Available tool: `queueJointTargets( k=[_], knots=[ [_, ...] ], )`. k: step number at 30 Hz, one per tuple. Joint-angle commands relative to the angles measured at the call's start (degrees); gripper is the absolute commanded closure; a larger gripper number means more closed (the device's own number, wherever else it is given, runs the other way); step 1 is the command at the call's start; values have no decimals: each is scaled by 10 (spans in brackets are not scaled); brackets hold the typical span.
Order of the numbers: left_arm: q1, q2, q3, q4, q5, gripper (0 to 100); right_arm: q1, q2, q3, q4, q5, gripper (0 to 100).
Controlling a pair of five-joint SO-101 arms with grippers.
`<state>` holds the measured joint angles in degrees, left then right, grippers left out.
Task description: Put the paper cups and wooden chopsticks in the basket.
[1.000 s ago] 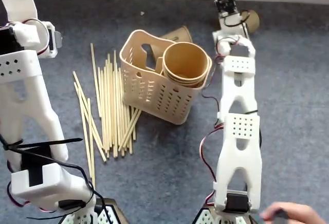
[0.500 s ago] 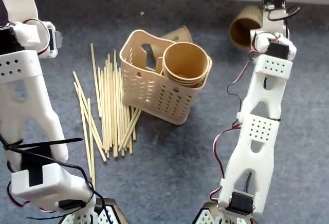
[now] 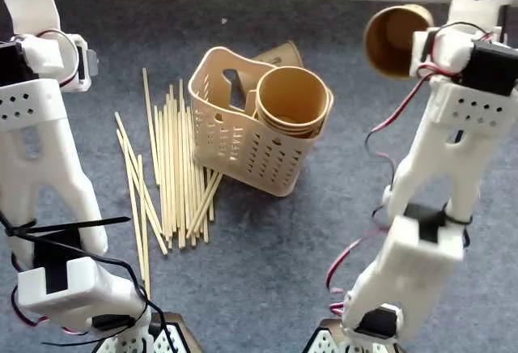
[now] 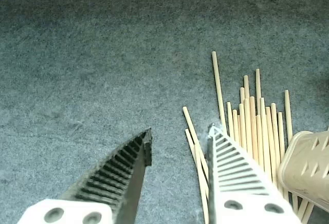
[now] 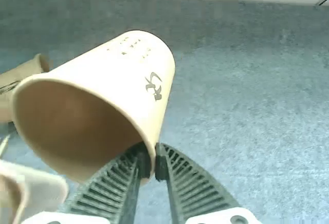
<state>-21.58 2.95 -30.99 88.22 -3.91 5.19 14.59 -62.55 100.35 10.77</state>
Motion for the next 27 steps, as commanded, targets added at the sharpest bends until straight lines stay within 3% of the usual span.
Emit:
queueJointTargets(
  k=[1, 4, 8, 12, 19, 27],
  knots=[
    [-2, -12, 0, -4, 2, 822, -85, -218, 204, 9, -32, 993],
    [-1, -14, 25, -6, 1, 822, -146, -337, 280, 8, -59, 993],
    [-2, -14, 50, -8, -1, 822, -170, -428, 299, 8, -92, 993],
    [-2, -14, 59, -9, -1, 821, -176, -453, 304, 9, -114, 993],
    [-3, -14, 59, -24, -1, 821, -299, -458, 405, 9, -164, 993],
    [-9, -14, 59, -25, -2, 821, -235, -459, 447, 9, -158, 993]
  ],
)
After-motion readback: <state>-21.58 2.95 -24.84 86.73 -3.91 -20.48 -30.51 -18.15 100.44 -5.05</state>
